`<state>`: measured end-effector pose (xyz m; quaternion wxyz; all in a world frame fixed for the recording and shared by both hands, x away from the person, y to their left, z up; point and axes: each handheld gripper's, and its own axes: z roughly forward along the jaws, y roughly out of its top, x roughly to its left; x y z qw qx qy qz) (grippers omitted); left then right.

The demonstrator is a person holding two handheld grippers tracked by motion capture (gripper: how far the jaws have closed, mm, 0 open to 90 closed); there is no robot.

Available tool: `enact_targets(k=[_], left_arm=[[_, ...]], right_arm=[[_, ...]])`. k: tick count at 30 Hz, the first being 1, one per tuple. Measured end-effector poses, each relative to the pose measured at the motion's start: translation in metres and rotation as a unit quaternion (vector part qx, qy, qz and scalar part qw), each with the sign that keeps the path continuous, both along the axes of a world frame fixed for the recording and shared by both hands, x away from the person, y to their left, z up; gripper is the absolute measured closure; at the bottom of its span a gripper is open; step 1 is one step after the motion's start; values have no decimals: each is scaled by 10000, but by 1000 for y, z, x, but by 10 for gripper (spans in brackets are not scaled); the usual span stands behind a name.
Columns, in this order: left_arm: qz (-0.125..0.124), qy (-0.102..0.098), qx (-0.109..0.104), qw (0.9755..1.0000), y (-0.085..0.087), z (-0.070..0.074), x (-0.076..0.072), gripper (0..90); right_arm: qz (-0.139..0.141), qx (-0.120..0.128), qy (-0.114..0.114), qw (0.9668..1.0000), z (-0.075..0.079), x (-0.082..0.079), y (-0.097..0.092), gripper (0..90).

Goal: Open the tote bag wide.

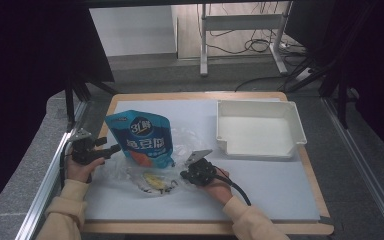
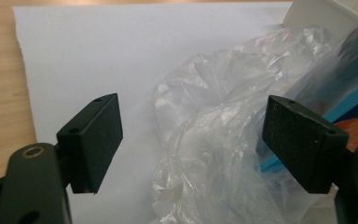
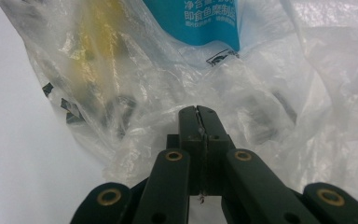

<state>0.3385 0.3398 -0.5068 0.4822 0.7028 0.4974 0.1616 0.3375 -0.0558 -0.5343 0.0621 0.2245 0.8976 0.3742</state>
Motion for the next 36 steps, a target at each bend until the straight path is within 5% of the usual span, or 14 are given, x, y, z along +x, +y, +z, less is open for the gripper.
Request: enact_targets(k=[6,11,16,26,29,36], left_arm=[[39,-90,-73,9999,3,6,-5,197],[17,-163,-59,9998,5,13,-10,197],[-81,-264,-58,9996,3,23,-17,195],[-170,-143,65,9997,-7,29,-32,193],[-193,-177,247,9994,-11,31,-40,190],[-311,-282,237,9988,-17,38,-52,186]], right_arm=[[-20,399,-76,9992,14,1,-7,872],[-163,986,-154,9949,39,1,-19,873],[-286,1283,-363,9907,60,2,-28,873],[-528,1479,-489,9864,79,10,-50,821],[-584,1463,-525,9861,81,11,-54,736],[-758,1460,-656,9842,84,12,-57,521]])
